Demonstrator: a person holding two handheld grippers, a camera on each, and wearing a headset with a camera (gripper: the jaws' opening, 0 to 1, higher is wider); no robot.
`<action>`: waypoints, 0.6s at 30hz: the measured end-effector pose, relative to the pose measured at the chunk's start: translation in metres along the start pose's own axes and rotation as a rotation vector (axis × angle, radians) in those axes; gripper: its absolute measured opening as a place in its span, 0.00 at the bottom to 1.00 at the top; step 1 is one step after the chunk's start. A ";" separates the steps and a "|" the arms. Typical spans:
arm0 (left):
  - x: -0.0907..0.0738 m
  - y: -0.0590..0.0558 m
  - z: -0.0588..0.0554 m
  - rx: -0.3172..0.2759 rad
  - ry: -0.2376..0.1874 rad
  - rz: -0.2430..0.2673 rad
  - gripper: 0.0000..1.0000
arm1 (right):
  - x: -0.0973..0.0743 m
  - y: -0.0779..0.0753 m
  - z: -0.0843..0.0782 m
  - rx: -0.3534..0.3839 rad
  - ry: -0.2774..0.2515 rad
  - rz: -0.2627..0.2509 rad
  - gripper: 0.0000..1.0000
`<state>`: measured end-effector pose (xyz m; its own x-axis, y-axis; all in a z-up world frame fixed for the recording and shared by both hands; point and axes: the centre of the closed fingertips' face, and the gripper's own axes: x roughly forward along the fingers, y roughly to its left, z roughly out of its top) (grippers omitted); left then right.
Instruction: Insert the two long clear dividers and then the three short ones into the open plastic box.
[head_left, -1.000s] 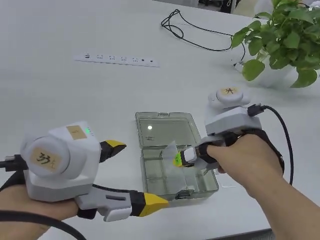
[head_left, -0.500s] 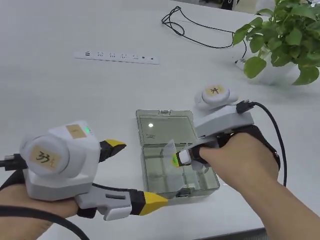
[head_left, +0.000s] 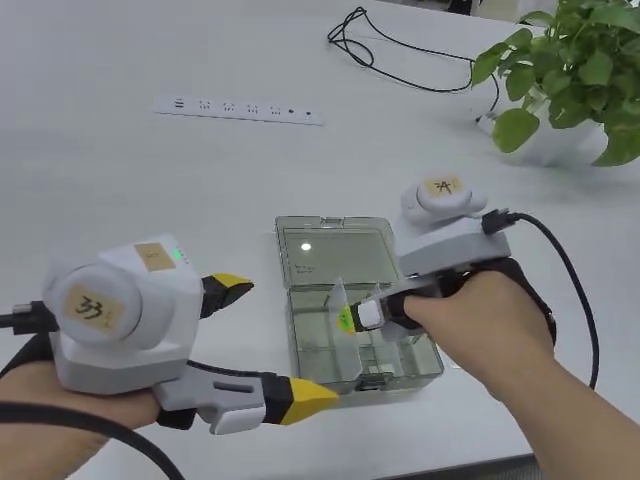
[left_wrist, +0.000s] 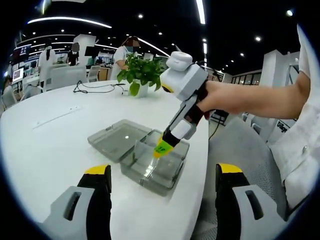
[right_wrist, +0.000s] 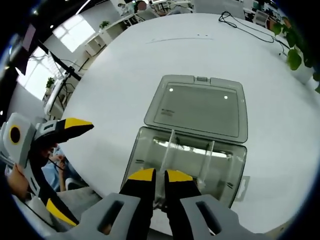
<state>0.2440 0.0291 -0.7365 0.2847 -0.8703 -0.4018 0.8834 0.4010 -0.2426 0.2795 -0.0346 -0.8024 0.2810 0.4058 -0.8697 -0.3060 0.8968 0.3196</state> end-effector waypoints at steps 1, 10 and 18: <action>0.000 0.000 0.000 0.000 -0.001 -0.001 0.87 | 0.001 0.000 0.000 0.007 -0.004 0.007 0.08; -0.001 0.000 0.001 -0.004 0.000 0.001 0.87 | 0.007 0.000 -0.002 0.032 -0.016 0.035 0.09; 0.000 -0.002 0.004 -0.003 -0.001 0.003 0.87 | 0.011 -0.001 -0.004 0.041 -0.018 0.052 0.09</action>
<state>0.2438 0.0275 -0.7325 0.2872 -0.8694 -0.4020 0.8816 0.4040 -0.2441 0.2792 -0.0315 -0.8140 0.2822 0.4547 -0.8447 -0.2831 0.8808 0.3795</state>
